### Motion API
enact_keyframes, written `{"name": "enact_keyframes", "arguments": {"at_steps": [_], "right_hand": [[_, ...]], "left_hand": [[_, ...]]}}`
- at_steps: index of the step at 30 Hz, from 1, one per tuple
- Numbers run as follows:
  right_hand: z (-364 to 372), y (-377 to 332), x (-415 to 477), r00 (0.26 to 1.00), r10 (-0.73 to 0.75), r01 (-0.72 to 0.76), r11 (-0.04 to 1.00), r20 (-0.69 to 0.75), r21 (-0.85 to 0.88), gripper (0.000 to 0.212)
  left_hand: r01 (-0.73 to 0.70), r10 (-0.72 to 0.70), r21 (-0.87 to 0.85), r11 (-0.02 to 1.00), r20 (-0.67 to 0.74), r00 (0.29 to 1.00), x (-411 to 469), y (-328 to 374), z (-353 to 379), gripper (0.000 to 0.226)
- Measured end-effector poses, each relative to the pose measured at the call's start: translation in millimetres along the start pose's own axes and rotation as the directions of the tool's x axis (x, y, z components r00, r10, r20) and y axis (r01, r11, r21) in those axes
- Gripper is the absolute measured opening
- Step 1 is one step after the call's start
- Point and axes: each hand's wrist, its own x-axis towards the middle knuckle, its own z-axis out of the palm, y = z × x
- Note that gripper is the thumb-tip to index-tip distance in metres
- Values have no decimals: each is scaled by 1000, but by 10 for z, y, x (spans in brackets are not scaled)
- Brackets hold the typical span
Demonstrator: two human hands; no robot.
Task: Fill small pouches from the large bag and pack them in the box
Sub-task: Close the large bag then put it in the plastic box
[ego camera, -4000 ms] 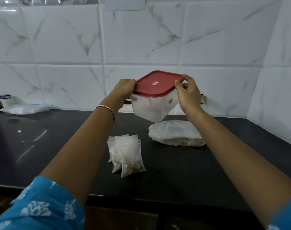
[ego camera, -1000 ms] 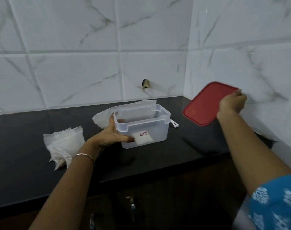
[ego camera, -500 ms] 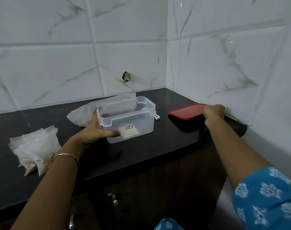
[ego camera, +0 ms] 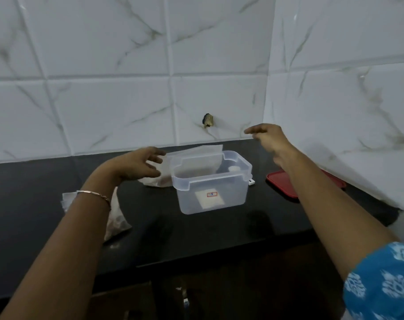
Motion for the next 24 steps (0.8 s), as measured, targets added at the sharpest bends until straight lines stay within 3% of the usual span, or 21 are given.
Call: {"name": "enact_keyframes", "arguments": {"at_steps": [3, 7, 11, 16, 20, 24], "right_hand": [[193, -158, 92, 954, -10, 3, 1000, 299, 22, 35], [363, -119, 275, 785, 9, -70, 995, 619, 74, 32], [563, -45, 537, 769, 91, -18, 993, 633, -121, 30], [678, 67, 732, 650, 153, 93, 956, 744, -278, 31], [763, 141, 817, 708, 117, 103, 959, 697, -266, 15], [839, 258, 827, 733, 149, 169, 905, 664, -390, 11]], "left_hand": [[-64, 81, 183, 981, -88, 993, 162, -69, 7, 48], [-56, 110, 273, 960, -184, 977, 431, -208, 103, 36], [36, 48, 296, 955, -272, 961, 730, -358, 91, 35], [117, -62, 283, 952, -196, 979, 965, -378, 110, 18], [191, -154, 254, 948, -160, 975, 1076, -421, 177, 26], [268, -209, 265, 926, -231, 950, 1120, -527, 206, 35]]}}
